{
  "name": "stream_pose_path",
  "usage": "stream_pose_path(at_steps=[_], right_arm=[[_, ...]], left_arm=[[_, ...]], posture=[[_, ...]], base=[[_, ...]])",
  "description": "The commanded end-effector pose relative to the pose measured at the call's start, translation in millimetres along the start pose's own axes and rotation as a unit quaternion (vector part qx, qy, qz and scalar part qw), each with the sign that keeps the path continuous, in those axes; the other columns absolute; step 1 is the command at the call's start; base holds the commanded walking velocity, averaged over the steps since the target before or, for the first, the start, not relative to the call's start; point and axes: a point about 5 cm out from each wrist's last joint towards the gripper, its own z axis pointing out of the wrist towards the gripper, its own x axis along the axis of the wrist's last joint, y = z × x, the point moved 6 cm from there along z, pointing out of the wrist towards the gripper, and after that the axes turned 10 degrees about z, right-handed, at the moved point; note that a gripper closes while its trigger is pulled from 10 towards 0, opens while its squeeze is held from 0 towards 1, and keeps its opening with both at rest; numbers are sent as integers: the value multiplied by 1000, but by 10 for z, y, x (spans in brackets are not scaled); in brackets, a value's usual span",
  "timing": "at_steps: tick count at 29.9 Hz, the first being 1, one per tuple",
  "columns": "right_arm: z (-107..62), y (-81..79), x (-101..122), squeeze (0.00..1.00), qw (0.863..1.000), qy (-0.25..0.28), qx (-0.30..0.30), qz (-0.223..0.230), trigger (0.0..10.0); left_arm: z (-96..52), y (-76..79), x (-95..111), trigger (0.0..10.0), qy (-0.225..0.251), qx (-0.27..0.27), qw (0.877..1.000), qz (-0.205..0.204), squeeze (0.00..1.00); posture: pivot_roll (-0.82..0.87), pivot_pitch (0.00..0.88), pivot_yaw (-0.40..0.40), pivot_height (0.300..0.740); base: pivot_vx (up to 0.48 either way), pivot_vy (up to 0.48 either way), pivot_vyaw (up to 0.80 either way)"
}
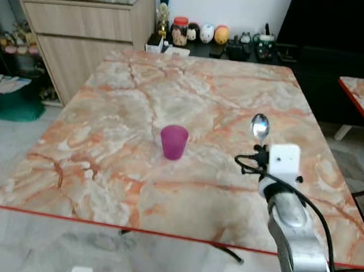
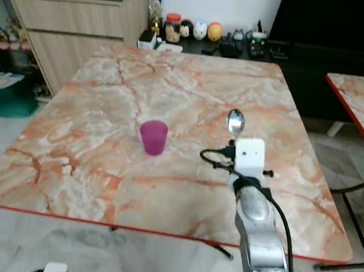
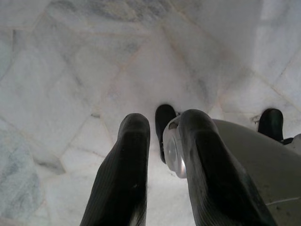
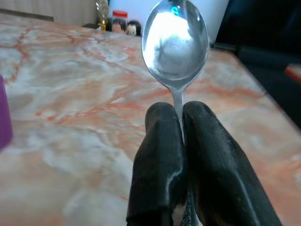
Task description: Setting the table
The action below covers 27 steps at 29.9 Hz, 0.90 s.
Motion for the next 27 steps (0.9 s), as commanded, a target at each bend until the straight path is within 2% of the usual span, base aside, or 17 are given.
stream_pose_path(at_steps=[1, 3, 5, 7, 12, 14, 17, 23, 27], right_arm=[[-28, 9, 200, 0, 999, 47, 1, -17, 10000], [-96, 84, 277, 0, 996, 83, -10, -40, 10000], [-136, 159, 351, 0, 994, 107, -21, -29, 10000], [-145, 163, 404, 0, 992, 121, -18, -23, 10000], [-129, 78, 488, 0, 989, 145, 0, -29, 10000], [-104, -35, 548, 0, 985, 166, 21, -39, 10000], [-87, -80, 553, 0, 984, 169, 29, -43, 10000], [-57, -113, 564, 0, 984, 172, 33, -36, 10000], [-16, -120, 581, 0, 984, 171, 32, -24, 10000]], left_arm=[[-4, -24, -12, 10000, -1, 5, 1000, 1, 0], [-5, -28, -14, 10000, -2, 5, 1000, 1, 0], [-7, -40, -16, 10000, -1, 7, 1000, -1, 0], [-9, -50, -19, 10000, -1, 7, 1000, 0, 0], [-15, -76, -27, 10000, 0, 8, 1000, 2, 0], [-20, -109, -29, 10000, 2, 10, 1000, 3, 0], [-22, -115, -29, 10000, 2, 11, 1000, 5, 0], [-23, -112, -32, 10000, 2, 8, 1000, 16, 0], [-25, -110, -43, 10000, 1, 7, 1000, 16, 0]], posture=[[-70, 0, -14, 740], [-70, 0, -14, 740], [-71, 0, -12, 740], [-75, 0, -9, 740], [-73, 0, -6, 740], [-67, 0, -5, 740], [-64, 0, -6, 740], [-66, 0, -4, 740], [-66, 0, -5, 740]], base=[[0, 0, 0], [0, 0, 0], [0, 0, 0], [0, 0, 0], [0, 0, 0], [0, 0, 0], [0, 0, 0], [0, 0, 0], [0, -293, 0]])
